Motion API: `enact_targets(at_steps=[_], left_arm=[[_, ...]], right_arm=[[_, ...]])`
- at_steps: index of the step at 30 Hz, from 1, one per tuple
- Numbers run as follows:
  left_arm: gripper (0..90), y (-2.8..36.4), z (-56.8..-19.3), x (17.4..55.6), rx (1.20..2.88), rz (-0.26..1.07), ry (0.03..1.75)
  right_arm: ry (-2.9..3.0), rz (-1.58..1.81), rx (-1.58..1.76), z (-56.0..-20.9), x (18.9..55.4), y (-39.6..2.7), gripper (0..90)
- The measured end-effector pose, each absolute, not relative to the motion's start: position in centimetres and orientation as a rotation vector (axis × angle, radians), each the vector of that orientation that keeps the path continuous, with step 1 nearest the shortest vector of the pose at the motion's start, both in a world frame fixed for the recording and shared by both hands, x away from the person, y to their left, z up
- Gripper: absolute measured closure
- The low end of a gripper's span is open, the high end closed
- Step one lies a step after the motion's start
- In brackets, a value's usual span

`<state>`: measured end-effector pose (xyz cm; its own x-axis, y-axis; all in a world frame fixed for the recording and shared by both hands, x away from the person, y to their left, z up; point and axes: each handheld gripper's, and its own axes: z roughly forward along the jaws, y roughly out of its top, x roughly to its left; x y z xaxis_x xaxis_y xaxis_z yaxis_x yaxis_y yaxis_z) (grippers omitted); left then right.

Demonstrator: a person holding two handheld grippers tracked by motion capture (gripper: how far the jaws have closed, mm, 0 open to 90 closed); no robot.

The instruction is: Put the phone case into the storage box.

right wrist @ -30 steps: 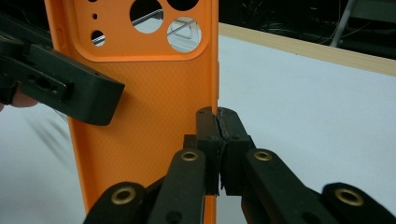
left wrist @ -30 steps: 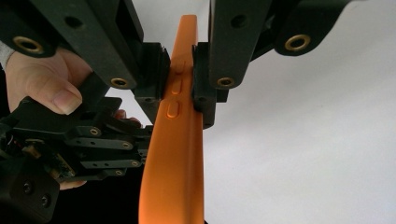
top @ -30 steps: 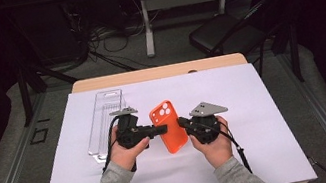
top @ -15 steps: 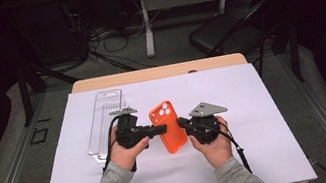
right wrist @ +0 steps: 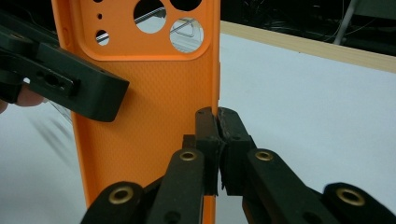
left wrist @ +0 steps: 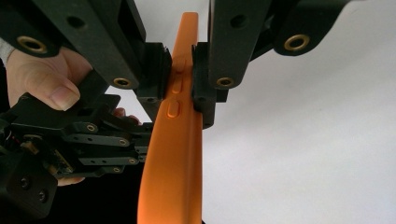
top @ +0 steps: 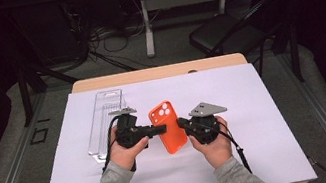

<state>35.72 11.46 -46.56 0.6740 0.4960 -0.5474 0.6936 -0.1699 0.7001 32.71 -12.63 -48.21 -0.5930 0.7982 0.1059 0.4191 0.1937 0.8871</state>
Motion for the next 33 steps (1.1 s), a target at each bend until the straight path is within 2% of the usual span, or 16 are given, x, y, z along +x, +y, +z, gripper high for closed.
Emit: enact_targets(at_steps=[20, 33], left_arm=[[80.6, 11.53, -46.75, 35.90, 1.836, -0.234, 0.944], [80.8, 11.81, -46.77, 36.09, 1.835, -0.226, 0.947]], right_arm=[[2.093, 1.393, 1.140, -48.19, 32.75, -12.65, 83.3], [2.076, 1.439, 1.128, -47.94, 32.63, -12.66, 69.8]])
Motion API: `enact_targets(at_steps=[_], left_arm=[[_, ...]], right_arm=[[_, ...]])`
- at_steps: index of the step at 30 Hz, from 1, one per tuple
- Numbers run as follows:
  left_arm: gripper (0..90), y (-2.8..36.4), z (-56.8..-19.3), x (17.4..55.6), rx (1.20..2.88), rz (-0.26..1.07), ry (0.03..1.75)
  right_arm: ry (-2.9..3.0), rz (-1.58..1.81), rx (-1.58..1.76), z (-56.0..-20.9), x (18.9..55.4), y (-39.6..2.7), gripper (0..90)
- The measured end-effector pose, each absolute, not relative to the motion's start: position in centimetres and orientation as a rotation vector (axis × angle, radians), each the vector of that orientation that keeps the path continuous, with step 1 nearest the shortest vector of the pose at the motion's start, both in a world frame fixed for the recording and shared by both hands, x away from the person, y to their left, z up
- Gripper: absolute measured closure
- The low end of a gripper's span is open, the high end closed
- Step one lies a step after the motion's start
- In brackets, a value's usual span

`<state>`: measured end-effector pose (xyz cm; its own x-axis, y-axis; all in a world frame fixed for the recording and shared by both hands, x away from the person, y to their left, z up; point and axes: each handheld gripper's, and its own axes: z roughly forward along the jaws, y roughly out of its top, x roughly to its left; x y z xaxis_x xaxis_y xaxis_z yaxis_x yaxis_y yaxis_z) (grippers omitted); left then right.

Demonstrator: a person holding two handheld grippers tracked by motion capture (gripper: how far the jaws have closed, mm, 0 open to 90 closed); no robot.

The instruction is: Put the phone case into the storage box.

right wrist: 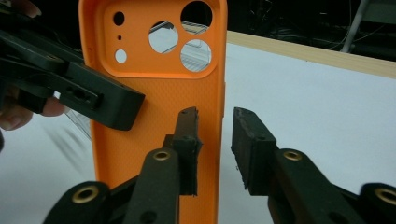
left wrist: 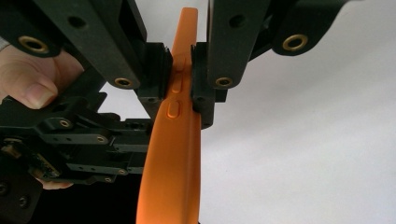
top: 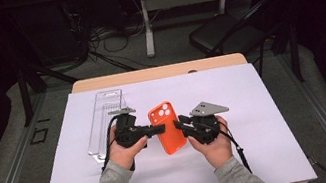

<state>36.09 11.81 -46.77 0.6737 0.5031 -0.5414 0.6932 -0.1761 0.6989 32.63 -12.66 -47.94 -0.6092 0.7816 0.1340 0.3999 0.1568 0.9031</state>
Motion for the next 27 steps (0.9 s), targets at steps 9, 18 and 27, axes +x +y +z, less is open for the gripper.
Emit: enact_targets(at_steps=[9, 18, 27], left_arm=[[80.7, 12.5, -46.6, 36.4, 1.827, -0.214, 0.959], [80.7, 13.6, -46.5, 37.0, 1.814, -0.182, 0.983], [80.7, 14.2, -46.3, 37.2, 1.818, -0.163, 0.981]], right_arm=[[2.078, 1.450, 1.095, -47.8, 32.6, -12.6, 60.1], [2.105, 1.470, 1.068, -47.5, 32.7, -12.4, 48.8], [2.161, 1.440, 1.021, -47.0, 32.5, -12.1, 45.5]])
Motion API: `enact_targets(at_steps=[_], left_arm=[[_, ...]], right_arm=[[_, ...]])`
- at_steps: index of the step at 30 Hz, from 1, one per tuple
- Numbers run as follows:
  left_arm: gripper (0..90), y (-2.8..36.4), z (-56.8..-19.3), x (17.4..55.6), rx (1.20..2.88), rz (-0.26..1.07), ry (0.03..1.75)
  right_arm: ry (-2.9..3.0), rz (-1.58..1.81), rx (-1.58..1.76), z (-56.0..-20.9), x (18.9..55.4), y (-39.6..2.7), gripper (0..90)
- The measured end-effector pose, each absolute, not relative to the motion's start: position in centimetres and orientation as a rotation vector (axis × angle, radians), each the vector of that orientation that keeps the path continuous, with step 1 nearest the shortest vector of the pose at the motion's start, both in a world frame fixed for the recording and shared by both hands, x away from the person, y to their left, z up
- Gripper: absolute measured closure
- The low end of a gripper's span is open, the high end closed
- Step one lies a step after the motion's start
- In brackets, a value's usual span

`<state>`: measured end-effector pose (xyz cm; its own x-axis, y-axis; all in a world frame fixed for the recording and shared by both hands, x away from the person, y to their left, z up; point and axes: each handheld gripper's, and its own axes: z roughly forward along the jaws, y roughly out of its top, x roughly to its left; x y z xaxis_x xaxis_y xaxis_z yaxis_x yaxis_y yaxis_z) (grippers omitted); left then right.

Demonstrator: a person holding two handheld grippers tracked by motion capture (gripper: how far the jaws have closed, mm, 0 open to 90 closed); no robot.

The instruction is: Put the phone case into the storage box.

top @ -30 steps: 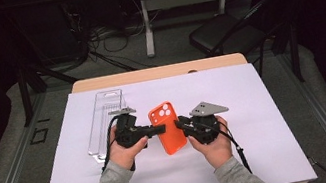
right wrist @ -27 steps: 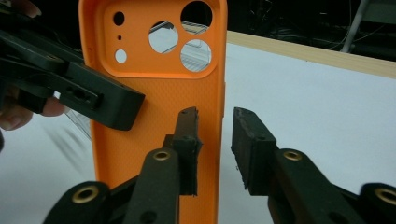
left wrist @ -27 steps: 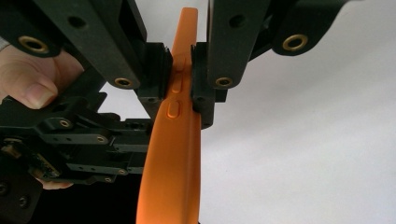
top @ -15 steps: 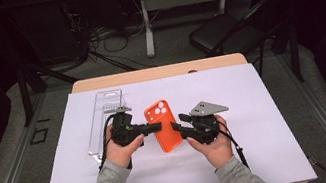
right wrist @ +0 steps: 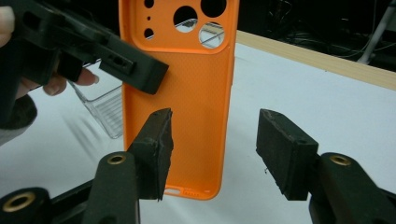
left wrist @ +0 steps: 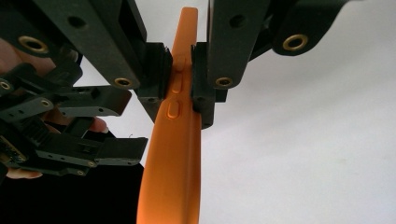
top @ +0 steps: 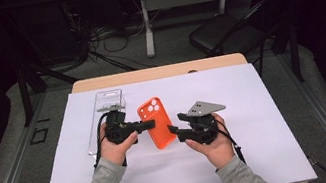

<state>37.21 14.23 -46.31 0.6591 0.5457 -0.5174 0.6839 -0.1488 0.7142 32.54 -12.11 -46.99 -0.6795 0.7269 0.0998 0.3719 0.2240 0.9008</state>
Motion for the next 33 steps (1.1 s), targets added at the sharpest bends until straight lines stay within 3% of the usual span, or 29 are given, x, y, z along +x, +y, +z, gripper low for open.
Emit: enact_targets(at_steps=[11, 33], left_arm=[[80.8, 14.9, -46.1, 37.4, 1.830, -0.142, 0.976], [80.8, 15.4, -45.4, 37.4, 1.858, -0.124, 0.919]], right_arm=[[2.199, 1.491, 0.936, -46.5, 32.2, -11.8, 42.9], [2.230, 1.471, 0.961, -46.1, 32.3, -12.3, 20.3]])
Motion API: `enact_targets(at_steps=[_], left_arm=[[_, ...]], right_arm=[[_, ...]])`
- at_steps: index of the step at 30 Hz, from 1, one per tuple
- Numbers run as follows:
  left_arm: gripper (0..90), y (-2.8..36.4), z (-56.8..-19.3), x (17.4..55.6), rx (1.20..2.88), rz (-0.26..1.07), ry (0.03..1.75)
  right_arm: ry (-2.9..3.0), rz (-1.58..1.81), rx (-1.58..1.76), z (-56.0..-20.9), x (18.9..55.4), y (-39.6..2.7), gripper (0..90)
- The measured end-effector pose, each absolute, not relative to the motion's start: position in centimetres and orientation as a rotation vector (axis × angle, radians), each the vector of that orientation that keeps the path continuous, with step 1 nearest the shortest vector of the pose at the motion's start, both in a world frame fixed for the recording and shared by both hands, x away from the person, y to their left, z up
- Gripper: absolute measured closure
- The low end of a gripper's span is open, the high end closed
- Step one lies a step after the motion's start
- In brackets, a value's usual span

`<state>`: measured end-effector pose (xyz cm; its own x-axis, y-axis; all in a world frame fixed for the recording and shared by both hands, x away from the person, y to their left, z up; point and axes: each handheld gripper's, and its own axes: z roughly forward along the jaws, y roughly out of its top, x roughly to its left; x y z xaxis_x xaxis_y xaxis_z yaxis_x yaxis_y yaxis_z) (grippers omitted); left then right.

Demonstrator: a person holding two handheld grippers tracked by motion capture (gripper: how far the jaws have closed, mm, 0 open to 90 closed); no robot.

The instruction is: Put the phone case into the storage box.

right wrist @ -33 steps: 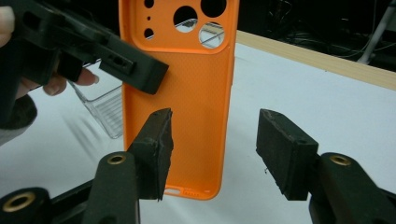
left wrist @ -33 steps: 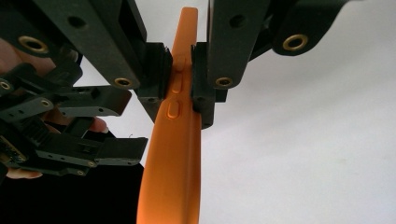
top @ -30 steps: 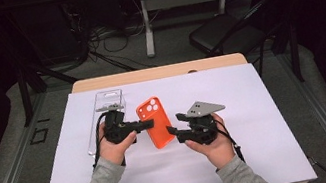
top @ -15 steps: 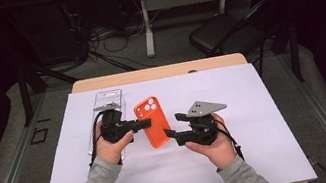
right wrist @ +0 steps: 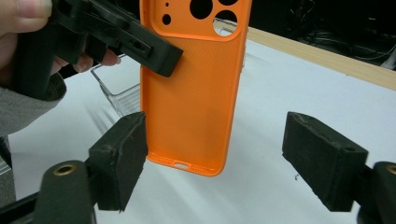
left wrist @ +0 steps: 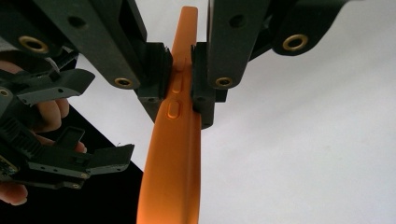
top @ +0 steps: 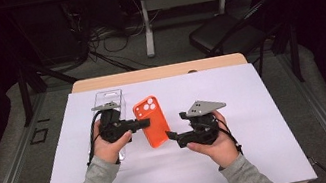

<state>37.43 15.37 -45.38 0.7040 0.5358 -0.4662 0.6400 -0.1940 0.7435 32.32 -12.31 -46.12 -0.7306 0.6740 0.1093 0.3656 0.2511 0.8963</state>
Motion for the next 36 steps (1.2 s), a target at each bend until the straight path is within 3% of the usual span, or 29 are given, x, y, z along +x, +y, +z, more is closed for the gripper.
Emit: enact_targets(at_steps=[25, 36], left_arm=[[80.8, 15.0, -45.3, 37.3, 1.906, -0.156, 0.854], [80.9, 14.6, -45.2, 37.2, 1.937, -0.173, 0.810]], right_arm=[[2.287, 1.531, 0.957, -45.5, 32.5, -13.3, 15.3], [2.304, 1.544, 0.883, -45.3, 32.5, -13.9, 35.6]])
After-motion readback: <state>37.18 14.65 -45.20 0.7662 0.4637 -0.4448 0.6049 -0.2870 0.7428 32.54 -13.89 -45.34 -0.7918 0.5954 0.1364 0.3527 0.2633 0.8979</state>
